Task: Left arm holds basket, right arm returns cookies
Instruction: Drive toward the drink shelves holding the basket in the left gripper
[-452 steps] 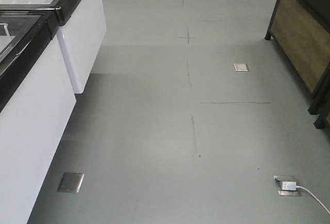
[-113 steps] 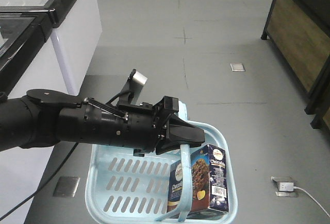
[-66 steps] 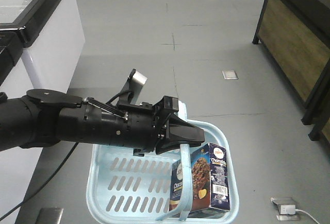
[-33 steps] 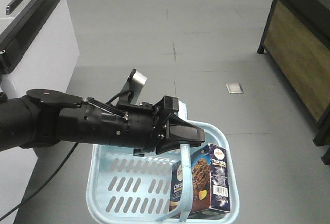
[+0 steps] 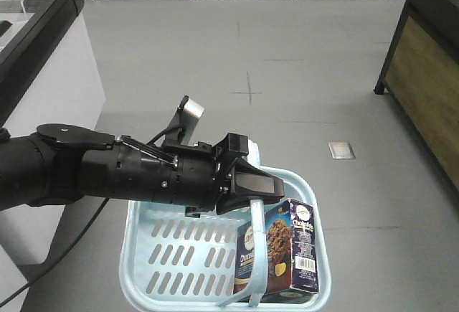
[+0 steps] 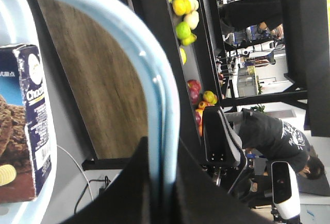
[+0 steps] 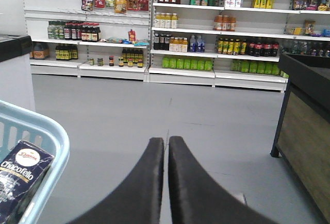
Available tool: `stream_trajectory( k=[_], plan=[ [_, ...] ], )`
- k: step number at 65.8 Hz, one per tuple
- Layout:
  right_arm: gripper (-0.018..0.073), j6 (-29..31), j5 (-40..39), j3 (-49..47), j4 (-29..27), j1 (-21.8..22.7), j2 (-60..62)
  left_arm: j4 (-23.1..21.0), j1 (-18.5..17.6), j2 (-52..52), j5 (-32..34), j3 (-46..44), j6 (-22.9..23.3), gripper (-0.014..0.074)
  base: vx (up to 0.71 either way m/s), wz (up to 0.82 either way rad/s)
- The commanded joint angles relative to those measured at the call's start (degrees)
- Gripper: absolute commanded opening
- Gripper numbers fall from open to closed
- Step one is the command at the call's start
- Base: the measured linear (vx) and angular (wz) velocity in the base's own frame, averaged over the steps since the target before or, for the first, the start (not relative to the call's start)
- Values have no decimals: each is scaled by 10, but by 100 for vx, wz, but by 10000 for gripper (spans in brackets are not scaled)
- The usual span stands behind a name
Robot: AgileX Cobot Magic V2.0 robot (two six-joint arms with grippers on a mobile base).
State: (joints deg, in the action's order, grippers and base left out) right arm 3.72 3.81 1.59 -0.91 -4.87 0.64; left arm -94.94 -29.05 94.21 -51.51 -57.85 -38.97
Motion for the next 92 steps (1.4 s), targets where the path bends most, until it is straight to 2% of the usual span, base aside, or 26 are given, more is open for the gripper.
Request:
stream_trajectory(
  k=[1,92],
  plan=[
    [-10,2,-43,10,4,3,7,-66,0,-31,-32,-16,-4,-3,44,1],
    [-10,2,-43,10,4,3,7,-66,0,-31,-27,-16,-4,-3,51,1]
  ],
)
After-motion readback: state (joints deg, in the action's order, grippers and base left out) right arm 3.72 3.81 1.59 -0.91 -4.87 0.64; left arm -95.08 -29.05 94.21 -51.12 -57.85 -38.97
